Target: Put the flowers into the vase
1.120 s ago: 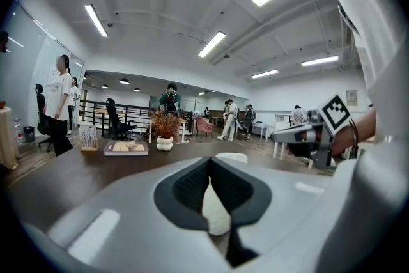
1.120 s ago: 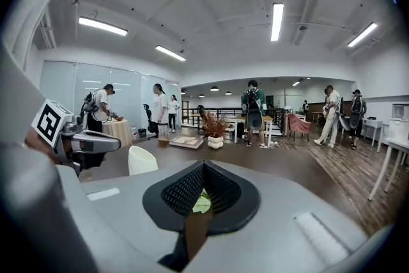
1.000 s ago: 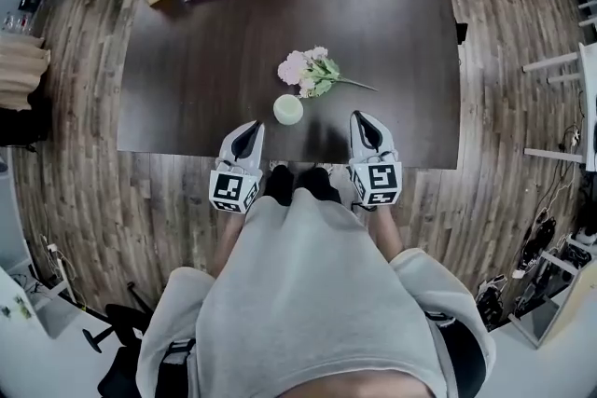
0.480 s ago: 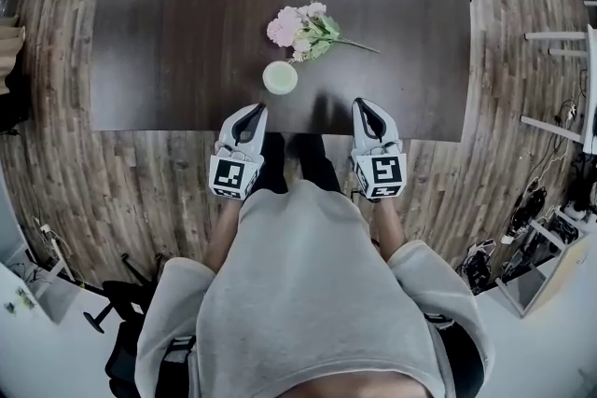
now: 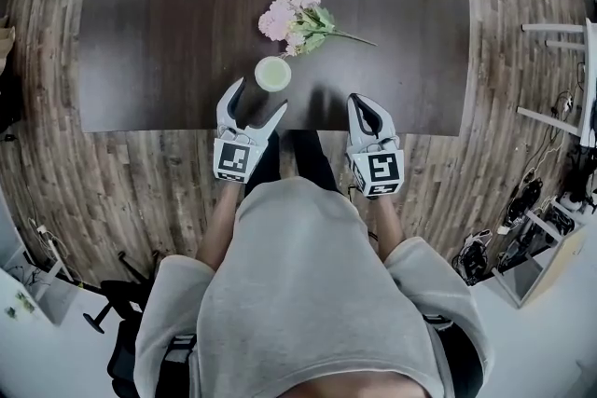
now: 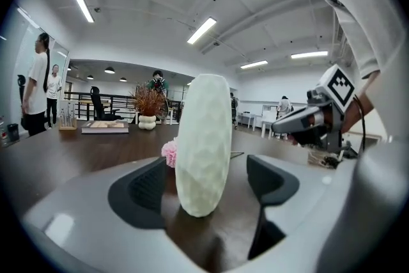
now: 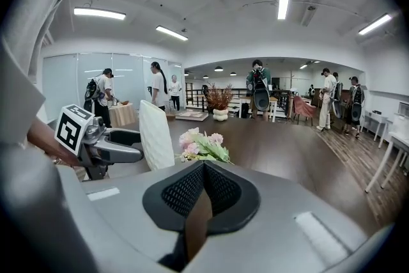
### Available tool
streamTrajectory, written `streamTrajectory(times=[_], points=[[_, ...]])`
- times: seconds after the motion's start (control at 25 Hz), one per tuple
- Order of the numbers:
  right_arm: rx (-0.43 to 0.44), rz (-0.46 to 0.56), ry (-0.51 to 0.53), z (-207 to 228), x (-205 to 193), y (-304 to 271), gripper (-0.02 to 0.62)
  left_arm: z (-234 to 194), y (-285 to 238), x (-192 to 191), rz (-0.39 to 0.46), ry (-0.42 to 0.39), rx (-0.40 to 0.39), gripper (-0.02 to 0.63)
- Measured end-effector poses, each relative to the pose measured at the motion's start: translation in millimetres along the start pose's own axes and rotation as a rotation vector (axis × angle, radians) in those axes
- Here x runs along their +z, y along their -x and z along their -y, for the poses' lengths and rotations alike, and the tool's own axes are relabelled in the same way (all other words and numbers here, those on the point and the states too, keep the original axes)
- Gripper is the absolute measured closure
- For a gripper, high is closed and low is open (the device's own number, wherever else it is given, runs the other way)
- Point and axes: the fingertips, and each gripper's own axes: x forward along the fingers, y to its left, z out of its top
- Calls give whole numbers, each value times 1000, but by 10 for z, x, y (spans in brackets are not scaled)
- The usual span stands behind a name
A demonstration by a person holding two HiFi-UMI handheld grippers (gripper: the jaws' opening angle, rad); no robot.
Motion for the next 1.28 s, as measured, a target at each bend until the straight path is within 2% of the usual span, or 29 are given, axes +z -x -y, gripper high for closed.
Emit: streamTrajectory(times=[0.44,0.6,0.64,1.0,1.08,1.12,1.16,1.28], points=[[6,-11,3,74,-24,-48,597,0,-353,79,20,-26,-28,221],[9,-10,5,68,-6,-80,597,-26,-389,79,23,-33,-16,223],[10,-10,5,71,-2,-88,597,-36,-390,81,23,-38,-14,249],[3,-29,17,124,-30,-166,597,-36,-394,84,30,-45,-17,253],[-22,-58,106,148,-66,-211,597,-38,-392,87,31,-42,-18,253],[-44,-82,209,153,-88,-242,597,-41,-392,87,32,-40,-19,253],[-72,-107,360,148,-105,-274,597,-43,-392,87,32,-39,-20,253],[-176,-145,933,78,-107,-376,597,-47,-397,91,35,-35,-21,252]])
